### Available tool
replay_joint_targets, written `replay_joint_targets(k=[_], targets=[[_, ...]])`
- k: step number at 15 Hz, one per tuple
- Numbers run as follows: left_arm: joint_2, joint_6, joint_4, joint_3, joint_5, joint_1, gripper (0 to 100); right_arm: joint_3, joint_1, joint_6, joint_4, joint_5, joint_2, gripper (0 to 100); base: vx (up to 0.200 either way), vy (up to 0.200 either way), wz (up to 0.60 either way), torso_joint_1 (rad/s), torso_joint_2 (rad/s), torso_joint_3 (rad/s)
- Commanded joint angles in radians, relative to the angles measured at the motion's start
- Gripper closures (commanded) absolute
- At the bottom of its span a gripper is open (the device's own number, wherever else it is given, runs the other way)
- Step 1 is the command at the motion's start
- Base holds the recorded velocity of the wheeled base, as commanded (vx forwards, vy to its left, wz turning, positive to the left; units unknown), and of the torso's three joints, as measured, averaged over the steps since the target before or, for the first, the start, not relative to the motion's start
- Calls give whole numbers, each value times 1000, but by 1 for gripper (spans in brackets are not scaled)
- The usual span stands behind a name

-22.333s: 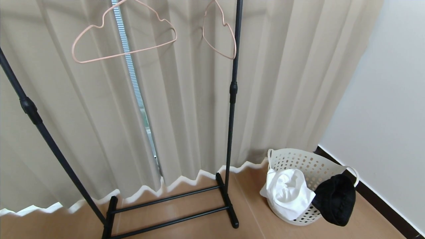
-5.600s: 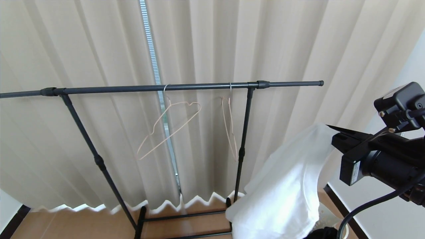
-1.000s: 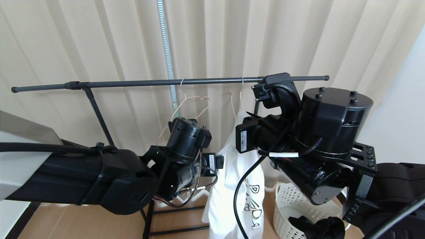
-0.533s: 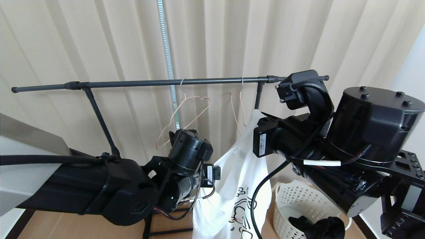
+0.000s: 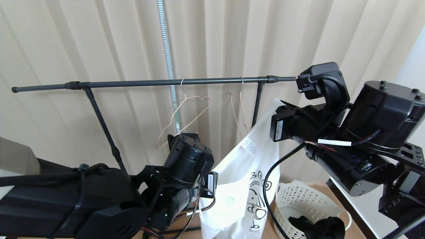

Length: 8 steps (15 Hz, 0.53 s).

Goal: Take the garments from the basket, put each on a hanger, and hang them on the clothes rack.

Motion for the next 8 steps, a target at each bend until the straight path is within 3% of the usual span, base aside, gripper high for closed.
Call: replay_joint_targets(k=[1, 6, 8], targets=[[-13, 1, -1, 7, 0, -17, 100, 5, -34, -21, -43, 1, 42, 100, 0, 0, 0, 0, 0, 0], [-27, 15, -1, 10, 26, -19, 100, 51, -97, -32, -134, 38, 100, 100, 0, 0, 0, 0, 0, 0], [-53, 44, -1, 5, 26, -6, 100, 68, -123, -78, -140, 52, 106, 100, 0, 0, 0, 0, 0, 0]])
